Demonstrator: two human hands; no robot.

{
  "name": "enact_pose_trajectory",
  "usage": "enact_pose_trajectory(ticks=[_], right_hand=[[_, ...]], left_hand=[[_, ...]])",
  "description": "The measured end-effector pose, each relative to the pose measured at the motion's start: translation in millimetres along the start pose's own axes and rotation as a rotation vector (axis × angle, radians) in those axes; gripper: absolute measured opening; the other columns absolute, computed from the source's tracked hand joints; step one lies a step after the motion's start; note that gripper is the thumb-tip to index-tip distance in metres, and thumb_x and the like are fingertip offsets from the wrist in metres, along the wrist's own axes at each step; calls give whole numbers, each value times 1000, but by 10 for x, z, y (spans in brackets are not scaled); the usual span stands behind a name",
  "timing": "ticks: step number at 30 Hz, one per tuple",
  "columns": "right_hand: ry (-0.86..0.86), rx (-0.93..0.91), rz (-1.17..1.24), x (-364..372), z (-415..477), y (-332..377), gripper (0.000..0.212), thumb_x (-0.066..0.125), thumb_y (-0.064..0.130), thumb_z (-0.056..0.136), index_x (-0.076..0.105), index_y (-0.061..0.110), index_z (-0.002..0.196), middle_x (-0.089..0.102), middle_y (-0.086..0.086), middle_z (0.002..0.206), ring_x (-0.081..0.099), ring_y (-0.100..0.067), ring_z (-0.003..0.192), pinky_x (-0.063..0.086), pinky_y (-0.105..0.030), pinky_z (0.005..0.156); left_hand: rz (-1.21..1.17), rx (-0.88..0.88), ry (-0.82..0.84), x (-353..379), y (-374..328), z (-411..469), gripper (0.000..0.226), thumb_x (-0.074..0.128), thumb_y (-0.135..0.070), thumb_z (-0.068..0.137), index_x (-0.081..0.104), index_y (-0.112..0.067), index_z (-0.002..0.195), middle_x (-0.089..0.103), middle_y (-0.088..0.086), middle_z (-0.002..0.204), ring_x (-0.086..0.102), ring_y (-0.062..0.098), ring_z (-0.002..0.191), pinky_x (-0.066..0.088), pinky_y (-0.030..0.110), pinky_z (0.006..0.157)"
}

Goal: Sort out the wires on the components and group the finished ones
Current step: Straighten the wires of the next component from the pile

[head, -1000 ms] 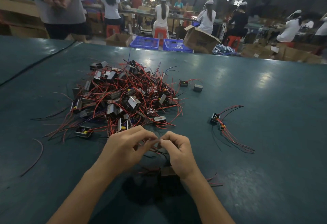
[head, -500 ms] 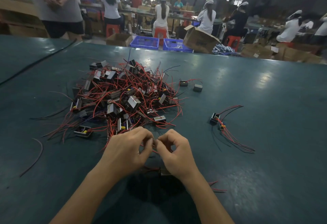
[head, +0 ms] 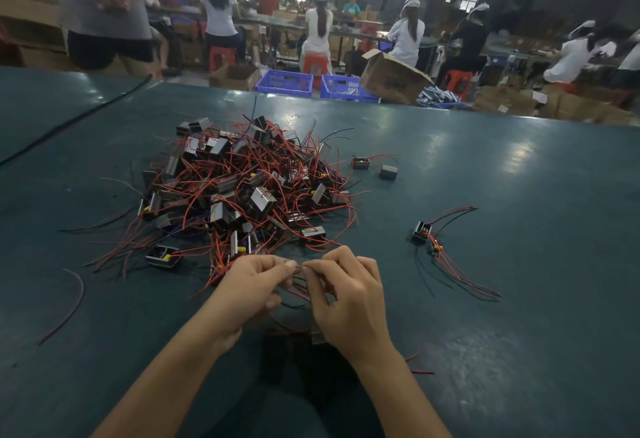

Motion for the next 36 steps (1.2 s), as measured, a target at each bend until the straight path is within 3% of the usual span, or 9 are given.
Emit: enact_pose_trajectory(ticks=[7,10,15,19,22,25,32,34,36], right_hand=[[141,375,580,23,36,-107,16,62,16,84,61,19,69,54,5,69,51,-6,65,44,-23,64],[230,495,723,48,39,-126,17,59,15,82,60,19,66,55,7,63,49,-7,64,41,-20,65],[311,558,912,61,45,-99,21,55,12,81,58,17,61,54,11,57,48,-3,60,42,-16,62],[288,494,758,59,23,-113,15,63,16,82,64,8,70,58,-5,66,52,-9,64,45,-21,63],[226,381,608,48,22,-124,11,69,14,85,67,11,74,57,0,71,52,-5,64,45,-23,64],[194,190,334,41,-1,-97,5,71,19,86,71,16,83,58,9,79,54,-6,69,45,-34,73],[4,-86,-66,33,-6,39,10,70,20,90,73,14,83,61,6,78,56,-15,68,43,-36,70],[2,-36,-27,21,0,31,13,66,23,91,72,15,83,61,6,79,57,-14,70,43,-34,71],[24,72,85,-2,9,-15,15,62,26,90,71,16,84,59,9,81,56,-9,71,43,-33,74]], left_hand=[[622,782,-67,-75,-155,-99,8,70,-26,89,73,-22,96,65,-14,76,59,8,60,49,23,57],[731,951,-49,-77,-182,-149,23,62,-38,89,75,-20,94,67,-13,83,63,10,64,52,32,57],[780,1068,-77,-42,-176,-190,22,60,-32,91,74,-15,87,66,-11,80,60,9,62,51,30,51],[787,993,-147,-20,-146,-188,24,55,-32,90,68,-15,79,62,-11,71,55,7,57,48,31,49],[665,802,-198,-15,-102,-142,21,60,-29,88,67,-15,73,57,-12,58,51,6,50,41,24,48],[473,558,-223,13,-59,-77,23,67,-12,88,66,-13,65,54,-13,49,48,5,45,33,12,46],[-285,-90,-112,55,68,1,29,59,-11,90,63,-10,62,38,-3,48,23,6,32,18,17,35],[-278,-61,-72,66,32,-17,29,61,-16,92,67,-12,63,43,-3,49,27,6,33,21,18,34],[-19,184,-77,53,-26,-41,29,65,-20,91,72,-18,63,55,-3,52,41,7,38,33,18,38]])
Point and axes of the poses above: each hand's wrist, its own z-axis towards the middle knuckle, its own x-axis out of the palm, y = z × x, the point moved 3 cm from there along z, towards the middle knuckle
